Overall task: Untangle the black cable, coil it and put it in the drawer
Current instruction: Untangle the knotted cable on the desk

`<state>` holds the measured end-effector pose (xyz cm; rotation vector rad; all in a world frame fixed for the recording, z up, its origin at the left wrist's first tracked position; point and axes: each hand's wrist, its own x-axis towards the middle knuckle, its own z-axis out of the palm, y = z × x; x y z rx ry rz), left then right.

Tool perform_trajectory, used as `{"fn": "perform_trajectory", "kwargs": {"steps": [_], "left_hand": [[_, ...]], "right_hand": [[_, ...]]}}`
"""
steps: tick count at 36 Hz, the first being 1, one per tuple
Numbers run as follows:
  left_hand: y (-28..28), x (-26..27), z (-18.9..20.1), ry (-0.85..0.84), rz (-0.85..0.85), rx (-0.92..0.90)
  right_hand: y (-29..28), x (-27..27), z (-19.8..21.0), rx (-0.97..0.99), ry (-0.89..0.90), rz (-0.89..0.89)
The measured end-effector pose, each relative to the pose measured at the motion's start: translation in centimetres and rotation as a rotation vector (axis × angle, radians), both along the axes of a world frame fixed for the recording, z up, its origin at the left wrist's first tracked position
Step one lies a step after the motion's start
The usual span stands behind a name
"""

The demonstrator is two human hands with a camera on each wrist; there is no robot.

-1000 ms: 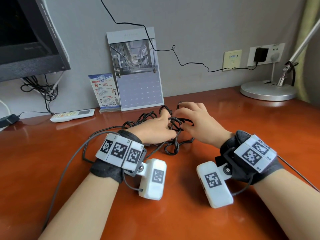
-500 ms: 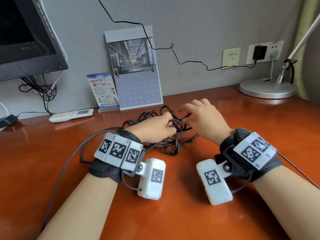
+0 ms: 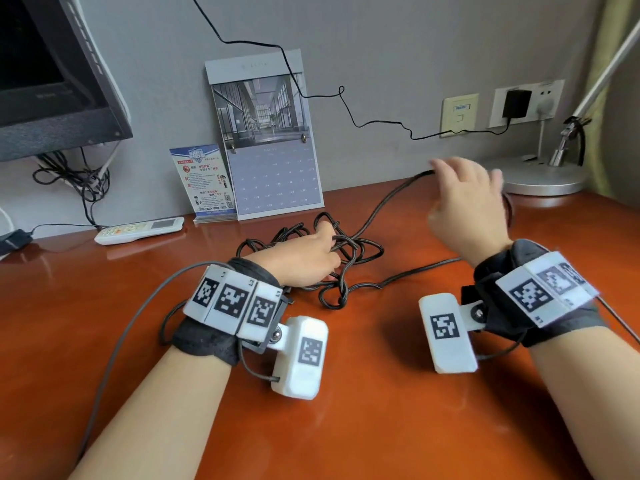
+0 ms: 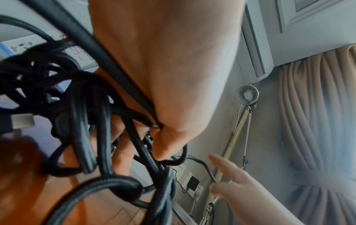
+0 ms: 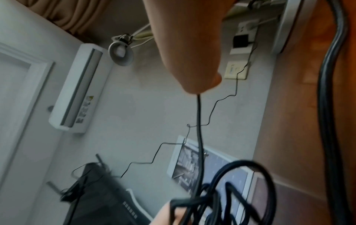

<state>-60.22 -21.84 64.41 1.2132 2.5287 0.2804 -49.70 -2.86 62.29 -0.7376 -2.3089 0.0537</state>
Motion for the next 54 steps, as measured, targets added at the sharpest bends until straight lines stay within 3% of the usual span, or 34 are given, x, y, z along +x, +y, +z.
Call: {"fn": "perform_trajectory", "kwargs": {"steps": [4, 9, 13, 23, 26, 28, 32, 35, 39, 45, 49, 54], "left_hand": [[0.1, 0.1, 0.0, 0.001, -0.001, -0.004], [0.0, 0.2, 0.1, 0.003, 0.009, -0.009], [0.0, 0.5, 0.2, 0.021, 0.001, -0.032], [-0.1, 0.4, 0.3, -0.003, 0.051, -0.003], [0.3, 0.4, 0.1, -0.015, 0.062, 0.005], [0.5, 0.4, 0.0, 0.000, 0.059, 0.016], [0.5, 0.6, -0.1, 0.033, 0.031, -0.017], [0.4, 0.4, 0.0, 0.035, -0.003, -0.047], [0.5, 0.6, -0.1, 0.041, -0.017, -0.036], [0.6, 0.5, -0.1, 0.045, -0.013, -0.074], [0.7, 0.1, -0.2, 0.093, 0.031, -0.102], [0.3, 0.1, 0.4, 0.125, 0.062, -0.096]], "right_hand": [[-3.0, -0.9, 0.3, 0.122, -0.051, 0.433], [-4.4, -1.8, -0.7, 0.043, -0.120, 0.520], [-4.1, -2.0, -1.3, -0.067, -0.189, 0.437], [-0.4, 0.0, -0.4, -0.198, 0.091, -0.087], [0.0, 0.4, -0.2, -0.217, 0.117, -0.162], [-0.6, 0.1, 0.0, -0.172, 0.053, -0.091], [-2.4, -0.8, 0.1, 0.015, -0.084, 0.290], [-4.0, -1.5, -0.1, -0.015, -0.157, 0.481], [-4.6, -2.1, -0.8, -0.044, -0.203, 0.594], [-4.5, -1.9, -0.7, -0.023, 0.001, 0.476], [-3.8, -1.4, -0.4, -0.005, 0.074, 0.276], [-1.2, -0.7, -0.6, -0.122, 0.181, 0.094]]}}
